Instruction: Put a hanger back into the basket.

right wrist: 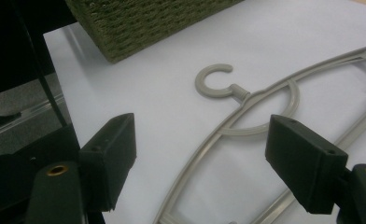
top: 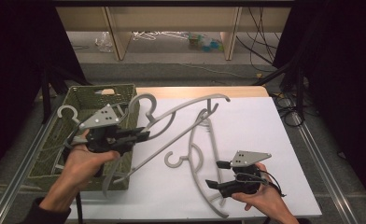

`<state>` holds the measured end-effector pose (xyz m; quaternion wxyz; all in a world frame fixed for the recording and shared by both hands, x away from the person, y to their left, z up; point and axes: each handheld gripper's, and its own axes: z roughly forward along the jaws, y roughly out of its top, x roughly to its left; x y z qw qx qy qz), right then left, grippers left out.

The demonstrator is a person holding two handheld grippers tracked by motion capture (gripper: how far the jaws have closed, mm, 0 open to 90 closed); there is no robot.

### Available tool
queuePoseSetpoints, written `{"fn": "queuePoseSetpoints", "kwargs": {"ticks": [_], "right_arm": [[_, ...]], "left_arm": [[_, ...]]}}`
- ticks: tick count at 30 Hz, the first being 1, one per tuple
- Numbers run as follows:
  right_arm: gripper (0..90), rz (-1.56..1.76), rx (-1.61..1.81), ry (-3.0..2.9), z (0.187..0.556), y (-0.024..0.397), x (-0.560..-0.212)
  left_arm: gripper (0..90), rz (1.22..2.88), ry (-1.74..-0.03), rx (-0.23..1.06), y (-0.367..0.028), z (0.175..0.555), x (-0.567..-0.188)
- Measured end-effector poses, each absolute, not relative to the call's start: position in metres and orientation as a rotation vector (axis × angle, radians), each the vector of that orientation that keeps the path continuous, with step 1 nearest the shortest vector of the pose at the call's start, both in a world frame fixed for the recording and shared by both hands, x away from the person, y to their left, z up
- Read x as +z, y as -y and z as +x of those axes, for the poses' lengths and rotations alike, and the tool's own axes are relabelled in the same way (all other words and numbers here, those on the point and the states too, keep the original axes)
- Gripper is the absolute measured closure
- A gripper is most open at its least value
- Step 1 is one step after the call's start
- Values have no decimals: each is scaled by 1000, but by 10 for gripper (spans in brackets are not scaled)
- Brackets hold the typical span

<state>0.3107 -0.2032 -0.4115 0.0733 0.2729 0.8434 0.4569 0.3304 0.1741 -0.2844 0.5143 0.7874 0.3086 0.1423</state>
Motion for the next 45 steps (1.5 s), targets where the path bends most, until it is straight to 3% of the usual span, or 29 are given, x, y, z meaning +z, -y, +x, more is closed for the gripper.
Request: {"fn": "queuePoseSetpoints", "kwargs": {"ticks": [9, 22, 45], "right_arm": [[258, 826, 1373, -2543, 311, 202, -414], [257, 825, 1364, -2560, 313, 202, -417], [242, 832, 1357, -2563, 316, 202, -421]], "left_arm": [[790, 1874, -854, 478, -224, 353, -269], [790, 1824, -967, 609, -292, 385, -290], [790, 1852, -1131, 669, -352, 402, -339]]}}
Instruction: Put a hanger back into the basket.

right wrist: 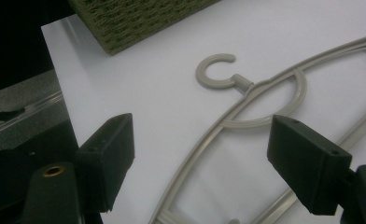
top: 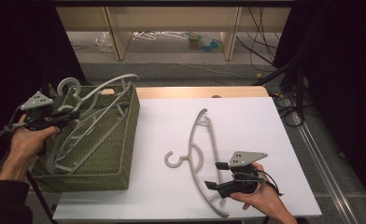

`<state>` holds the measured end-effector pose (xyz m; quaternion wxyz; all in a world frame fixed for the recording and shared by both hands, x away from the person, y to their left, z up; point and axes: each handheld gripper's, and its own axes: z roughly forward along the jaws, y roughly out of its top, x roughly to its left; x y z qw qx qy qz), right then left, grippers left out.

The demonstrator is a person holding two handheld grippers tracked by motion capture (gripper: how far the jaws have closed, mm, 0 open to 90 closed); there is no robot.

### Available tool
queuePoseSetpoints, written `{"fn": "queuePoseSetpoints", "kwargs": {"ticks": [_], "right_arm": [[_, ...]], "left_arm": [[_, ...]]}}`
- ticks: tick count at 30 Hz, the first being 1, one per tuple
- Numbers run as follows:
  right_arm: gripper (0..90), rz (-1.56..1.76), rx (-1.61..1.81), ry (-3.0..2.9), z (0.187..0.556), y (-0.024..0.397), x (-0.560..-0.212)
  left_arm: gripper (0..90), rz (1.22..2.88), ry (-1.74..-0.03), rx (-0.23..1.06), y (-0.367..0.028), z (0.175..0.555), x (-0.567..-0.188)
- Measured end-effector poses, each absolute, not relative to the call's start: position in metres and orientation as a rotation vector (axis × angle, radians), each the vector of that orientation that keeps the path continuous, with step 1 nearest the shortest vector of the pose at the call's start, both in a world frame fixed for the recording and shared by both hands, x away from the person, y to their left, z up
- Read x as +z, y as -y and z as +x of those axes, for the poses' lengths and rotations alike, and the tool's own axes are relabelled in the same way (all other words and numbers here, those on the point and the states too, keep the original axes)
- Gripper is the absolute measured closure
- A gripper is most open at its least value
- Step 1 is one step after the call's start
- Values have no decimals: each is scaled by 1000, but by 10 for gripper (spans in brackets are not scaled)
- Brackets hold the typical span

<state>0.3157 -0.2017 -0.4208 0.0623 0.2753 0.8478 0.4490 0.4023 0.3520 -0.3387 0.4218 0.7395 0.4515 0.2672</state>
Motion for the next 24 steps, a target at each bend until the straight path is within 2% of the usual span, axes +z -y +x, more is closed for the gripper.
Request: {"fn": "queuePoseSetpoints", "kwargs": {"ticks": [13, 20, 22, 24], "right_arm": [[242, 840, 1356, -2575, 316, 201, -422], [242, 839, 1352, -2575, 316, 201, -422], [242, 838, 1354, -2576, 316, 201, -422], [242, 839, 1353, -2576, 316, 201, -422]], "left_arm": [[790, 1909, -1229, 651, -369, 403, -366], [789, 1961, -1243, 618, -363, 410, -377], [789, 2034, -1239, 609, -364, 412, -379], [789, 2004, -1262, 606, -363, 414, -385]]}}
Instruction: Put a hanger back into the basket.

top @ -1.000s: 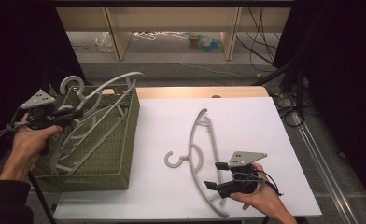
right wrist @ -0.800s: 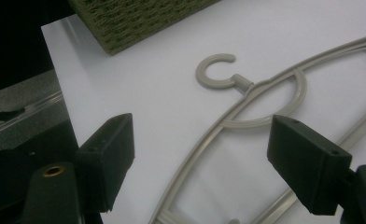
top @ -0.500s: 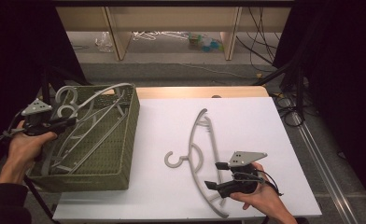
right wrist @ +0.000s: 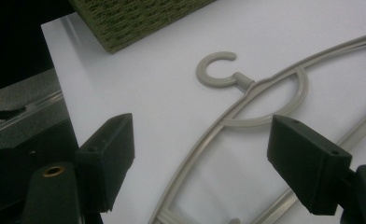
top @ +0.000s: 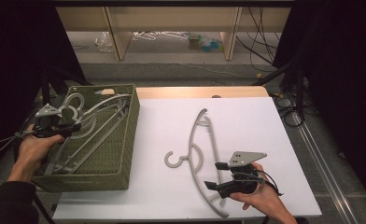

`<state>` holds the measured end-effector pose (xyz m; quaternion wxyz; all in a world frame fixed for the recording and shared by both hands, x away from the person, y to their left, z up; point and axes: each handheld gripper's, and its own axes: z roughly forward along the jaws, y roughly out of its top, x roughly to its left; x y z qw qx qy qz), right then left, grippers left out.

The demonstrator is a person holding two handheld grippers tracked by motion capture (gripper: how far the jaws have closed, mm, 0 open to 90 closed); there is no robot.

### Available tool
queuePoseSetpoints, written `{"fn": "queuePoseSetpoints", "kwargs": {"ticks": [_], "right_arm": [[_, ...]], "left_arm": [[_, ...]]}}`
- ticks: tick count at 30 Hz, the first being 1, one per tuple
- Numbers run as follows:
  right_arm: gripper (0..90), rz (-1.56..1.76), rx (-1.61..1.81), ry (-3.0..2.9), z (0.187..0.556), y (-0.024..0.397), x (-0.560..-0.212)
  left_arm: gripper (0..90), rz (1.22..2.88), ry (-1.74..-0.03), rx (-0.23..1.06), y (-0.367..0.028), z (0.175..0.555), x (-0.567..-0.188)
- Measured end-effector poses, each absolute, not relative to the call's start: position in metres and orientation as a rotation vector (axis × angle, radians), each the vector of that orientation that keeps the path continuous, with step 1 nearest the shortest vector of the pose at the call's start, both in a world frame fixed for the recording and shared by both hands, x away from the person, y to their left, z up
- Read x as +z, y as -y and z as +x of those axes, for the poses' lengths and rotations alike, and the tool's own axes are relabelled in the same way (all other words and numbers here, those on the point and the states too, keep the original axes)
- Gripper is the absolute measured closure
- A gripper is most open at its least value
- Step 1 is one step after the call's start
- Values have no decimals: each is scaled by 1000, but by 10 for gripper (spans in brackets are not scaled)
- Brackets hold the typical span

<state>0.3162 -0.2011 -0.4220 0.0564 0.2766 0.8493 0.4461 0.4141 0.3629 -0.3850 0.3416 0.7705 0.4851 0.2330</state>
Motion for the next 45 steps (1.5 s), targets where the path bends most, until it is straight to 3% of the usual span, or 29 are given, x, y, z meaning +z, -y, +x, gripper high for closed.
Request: {"fn": "queuePoseSetpoints", "kwargs": {"ticks": [11, 21, 25, 28, 33, 39, 45], "right_arm": [[242, 834, 1351, -2573, 317, 201, -423], [242, 837, 1352, -2579, 316, 200, -424], [242, 838, 1354, -2576, 317, 200, -425], [242, 844, 1359, -2568, 317, 200, -425], [240, 851, 1364, -2562, 317, 199, -426], [213, 890, 1379, -2509, 317, 198, -428], [170, 916, 1411, -2489, 317, 196, -432]], "left_arm": [[770, 1955, -1398, 587, -370, 420, -407], [712, 1886, -1554, 679, -377, 417, -408], [636, 1771, -1576, 720, -376, 410, -401], [529, 1699, -1531, 724, -372, 398, -389], [428, 1645, -1428, 731, -354, 370, -371], [288, 1622, -1285, 702, -316, 331, -362], [204, 1630, -1184, 589, -267, 301, -371]]}}
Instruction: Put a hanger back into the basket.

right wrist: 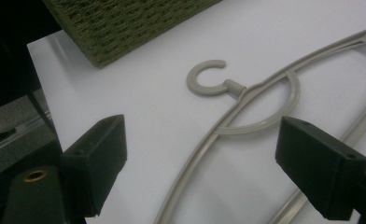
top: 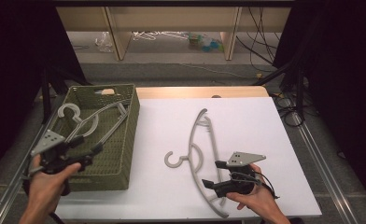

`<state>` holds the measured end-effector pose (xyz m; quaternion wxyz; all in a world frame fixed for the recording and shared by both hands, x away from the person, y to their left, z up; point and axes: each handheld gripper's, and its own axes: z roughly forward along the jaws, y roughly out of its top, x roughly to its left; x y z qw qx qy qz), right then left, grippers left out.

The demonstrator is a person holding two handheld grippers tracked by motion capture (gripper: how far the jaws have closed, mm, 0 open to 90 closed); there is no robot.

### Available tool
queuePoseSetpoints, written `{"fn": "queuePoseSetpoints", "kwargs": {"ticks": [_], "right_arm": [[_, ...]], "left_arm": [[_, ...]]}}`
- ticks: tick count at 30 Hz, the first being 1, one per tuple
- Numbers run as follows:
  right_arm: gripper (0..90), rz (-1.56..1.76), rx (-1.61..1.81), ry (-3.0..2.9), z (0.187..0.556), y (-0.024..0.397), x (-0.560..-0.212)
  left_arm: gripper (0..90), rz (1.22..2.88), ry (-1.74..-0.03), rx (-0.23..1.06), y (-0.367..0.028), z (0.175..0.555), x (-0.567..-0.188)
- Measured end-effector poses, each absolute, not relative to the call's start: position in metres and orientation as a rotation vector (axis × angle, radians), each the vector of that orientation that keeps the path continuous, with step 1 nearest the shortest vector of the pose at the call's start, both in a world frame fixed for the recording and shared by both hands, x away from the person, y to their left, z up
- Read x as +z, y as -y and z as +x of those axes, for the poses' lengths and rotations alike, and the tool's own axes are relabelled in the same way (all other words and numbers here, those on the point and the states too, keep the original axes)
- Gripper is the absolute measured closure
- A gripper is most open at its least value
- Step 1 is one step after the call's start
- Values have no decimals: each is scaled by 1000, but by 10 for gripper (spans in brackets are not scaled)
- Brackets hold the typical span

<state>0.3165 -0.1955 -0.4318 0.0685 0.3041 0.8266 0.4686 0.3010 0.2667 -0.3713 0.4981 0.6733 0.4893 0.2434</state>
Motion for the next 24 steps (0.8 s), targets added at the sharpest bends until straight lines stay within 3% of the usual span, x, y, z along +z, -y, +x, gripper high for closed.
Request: {"fn": "queuePoseSetpoints", "kwargs": {"ticks": [9, 24], "right_arm": [[167, 918, 1413, -2475, 316, 195, -433], [167, 910, 1374, -2503, 314, 189, -438]], "left_arm": [[182, 1709, -997, 537, -202, 275, -394], [173, 1727, -908, 512, -176, 256, -424]]}}
